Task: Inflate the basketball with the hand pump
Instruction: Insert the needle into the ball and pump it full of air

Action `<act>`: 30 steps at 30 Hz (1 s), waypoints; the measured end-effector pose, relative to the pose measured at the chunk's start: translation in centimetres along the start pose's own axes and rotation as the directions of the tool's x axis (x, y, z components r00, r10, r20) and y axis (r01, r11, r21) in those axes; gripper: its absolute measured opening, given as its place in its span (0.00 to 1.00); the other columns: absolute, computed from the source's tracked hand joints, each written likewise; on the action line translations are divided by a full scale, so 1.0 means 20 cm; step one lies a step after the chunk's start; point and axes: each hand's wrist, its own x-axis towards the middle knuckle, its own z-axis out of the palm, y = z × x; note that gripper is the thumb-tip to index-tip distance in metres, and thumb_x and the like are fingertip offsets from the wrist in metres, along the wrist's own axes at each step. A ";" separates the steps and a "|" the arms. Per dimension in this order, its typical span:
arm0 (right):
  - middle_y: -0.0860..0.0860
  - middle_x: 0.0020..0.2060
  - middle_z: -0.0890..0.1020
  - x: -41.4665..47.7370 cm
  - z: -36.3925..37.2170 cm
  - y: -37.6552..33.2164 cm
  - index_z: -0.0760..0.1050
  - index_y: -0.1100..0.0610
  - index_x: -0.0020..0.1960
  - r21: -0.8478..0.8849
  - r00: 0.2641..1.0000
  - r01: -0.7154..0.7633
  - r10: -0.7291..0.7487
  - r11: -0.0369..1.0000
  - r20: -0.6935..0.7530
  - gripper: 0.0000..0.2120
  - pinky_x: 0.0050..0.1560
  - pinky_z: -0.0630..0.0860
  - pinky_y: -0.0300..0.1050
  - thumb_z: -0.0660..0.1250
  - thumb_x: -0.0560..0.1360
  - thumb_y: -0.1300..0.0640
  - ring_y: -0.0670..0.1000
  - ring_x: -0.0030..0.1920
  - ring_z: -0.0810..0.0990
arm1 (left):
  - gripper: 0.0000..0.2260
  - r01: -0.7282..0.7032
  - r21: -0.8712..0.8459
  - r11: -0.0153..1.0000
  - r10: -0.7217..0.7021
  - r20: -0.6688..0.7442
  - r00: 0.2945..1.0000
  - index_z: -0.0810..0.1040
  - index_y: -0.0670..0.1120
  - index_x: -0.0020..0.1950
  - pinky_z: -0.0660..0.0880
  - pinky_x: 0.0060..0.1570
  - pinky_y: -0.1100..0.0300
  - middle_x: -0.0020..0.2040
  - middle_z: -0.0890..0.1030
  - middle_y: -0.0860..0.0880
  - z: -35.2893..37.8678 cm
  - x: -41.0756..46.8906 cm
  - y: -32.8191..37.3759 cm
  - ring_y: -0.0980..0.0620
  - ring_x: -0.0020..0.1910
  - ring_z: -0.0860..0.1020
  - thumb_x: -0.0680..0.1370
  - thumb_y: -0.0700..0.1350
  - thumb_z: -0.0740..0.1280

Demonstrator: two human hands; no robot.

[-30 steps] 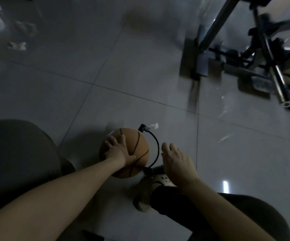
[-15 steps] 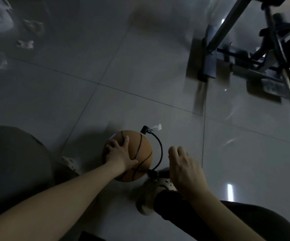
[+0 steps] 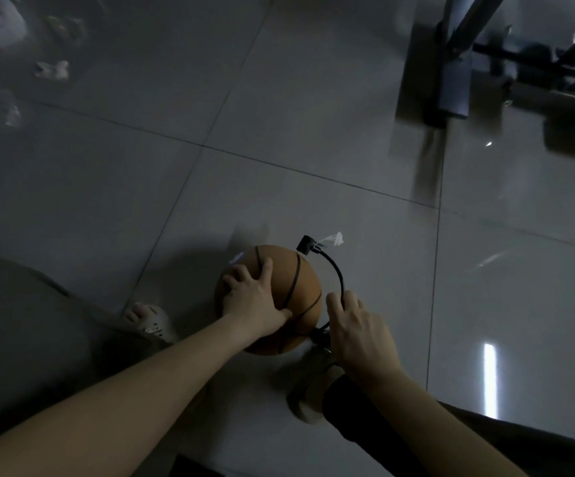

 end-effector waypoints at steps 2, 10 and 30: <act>0.54 0.43 0.72 0.03 0.03 0.01 0.65 0.55 0.59 0.003 1.000 0.013 -0.013 1.000 -0.015 0.12 0.24 0.62 0.41 0.57 0.77 0.53 0.49 0.32 0.68 | 0.51 0.008 -0.003 1.000 -0.008 0.004 1.000 0.36 0.58 0.79 0.70 0.65 0.36 0.77 0.46 0.33 0.00 0.01 -0.02 0.24 0.74 0.53 0.70 0.69 0.68; 0.54 0.44 0.73 0.08 -0.02 -0.01 0.65 0.55 0.59 0.033 0.996 -0.082 0.083 0.996 -0.038 0.08 0.27 0.64 0.45 0.56 0.80 0.56 0.53 0.32 0.73 | 0.51 0.028 -0.003 1.000 -0.028 0.032 0.999 0.39 0.56 0.80 0.71 0.63 0.38 0.77 0.47 0.33 -0.03 -0.01 -0.01 0.24 0.74 0.54 0.71 0.68 0.70; 0.52 0.42 0.71 -0.23 -0.56 -0.10 0.63 0.55 0.62 -0.019 0.963 -0.066 0.059 0.998 -0.261 0.09 0.27 0.63 0.43 0.56 0.82 0.57 0.49 0.32 0.68 | 0.53 0.018 0.016 1.000 -0.019 0.067 0.998 0.39 0.52 0.82 0.72 0.61 0.35 0.76 0.50 0.30 -0.08 -0.13 0.03 0.22 0.72 0.57 0.71 0.66 0.71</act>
